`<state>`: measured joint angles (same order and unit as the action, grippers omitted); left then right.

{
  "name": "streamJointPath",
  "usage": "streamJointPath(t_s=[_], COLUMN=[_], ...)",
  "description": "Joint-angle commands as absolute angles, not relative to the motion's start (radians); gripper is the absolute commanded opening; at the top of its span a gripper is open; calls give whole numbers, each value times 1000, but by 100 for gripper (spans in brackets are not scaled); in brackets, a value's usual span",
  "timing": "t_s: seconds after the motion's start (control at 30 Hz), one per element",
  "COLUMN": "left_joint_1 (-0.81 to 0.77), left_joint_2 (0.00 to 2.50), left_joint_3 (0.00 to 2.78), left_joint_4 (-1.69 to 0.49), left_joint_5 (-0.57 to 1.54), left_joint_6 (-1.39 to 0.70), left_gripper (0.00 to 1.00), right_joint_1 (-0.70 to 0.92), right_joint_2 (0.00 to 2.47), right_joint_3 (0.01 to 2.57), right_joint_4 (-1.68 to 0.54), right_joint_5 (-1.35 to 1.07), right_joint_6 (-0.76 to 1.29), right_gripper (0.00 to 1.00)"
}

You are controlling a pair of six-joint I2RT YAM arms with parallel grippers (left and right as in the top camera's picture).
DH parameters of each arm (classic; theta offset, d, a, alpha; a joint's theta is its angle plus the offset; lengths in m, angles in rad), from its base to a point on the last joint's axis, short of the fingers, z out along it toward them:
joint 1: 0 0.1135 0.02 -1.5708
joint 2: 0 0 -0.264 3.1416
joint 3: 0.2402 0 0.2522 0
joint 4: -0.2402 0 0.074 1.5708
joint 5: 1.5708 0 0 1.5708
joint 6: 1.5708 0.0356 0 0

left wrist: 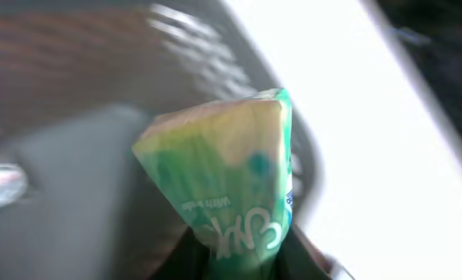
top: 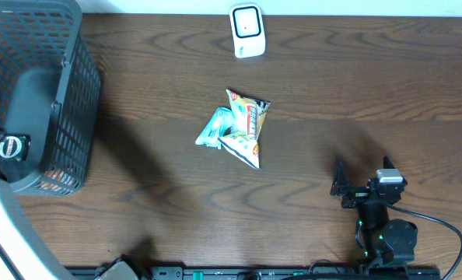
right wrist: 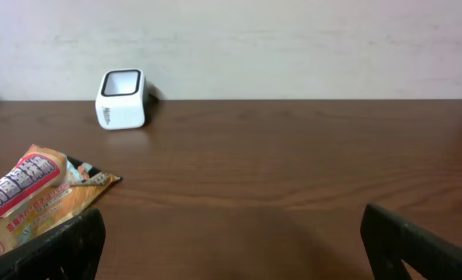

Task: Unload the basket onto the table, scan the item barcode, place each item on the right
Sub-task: 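Reach into the basket and grasp the small green-white packet, then place the small green-white packet right of the snack bag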

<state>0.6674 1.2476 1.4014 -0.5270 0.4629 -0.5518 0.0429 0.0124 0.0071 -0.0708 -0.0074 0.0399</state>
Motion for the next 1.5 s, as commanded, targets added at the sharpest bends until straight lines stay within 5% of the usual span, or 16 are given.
streamJointPath(t_s=[0.0,0.23,0.7,0.83,0.97,1.17,1.3,1.47], left_joint_1=[531,68,-562,-629,-670,-685,-687,-686], left_joint_2=[1212,1248,1629,1734,1834,1948,1987,1977], left_joint_3=[1405,1404,1404,1404,1404,1404,1404,1405], left_joint_4=[-526,-538,-416,-372,-297,-265,-275,-270], left_joint_5=[735,690,267,147,144,138,142,146], left_joint_6=[-558,-348,-405,-531,-563,-563,-563,-563], left_gripper=[8,7,8,8,21,22,44,59], right_joint_1=[54,54,54,54,54,54,54,54], right_joint_2=[9,9,9,9,9,9,9,9], right_joint_3=[6,6,6,6,6,6,6,6], right_joint_4=[-75,-75,-75,-75,-75,-75,-75,-75], right_joint_5=[-10,-10,-10,-10,-10,-10,-10,-10], right_joint_6=[29,29,29,29,29,29,29,29], right_gripper=[99,99,99,99,99,99,99,99])
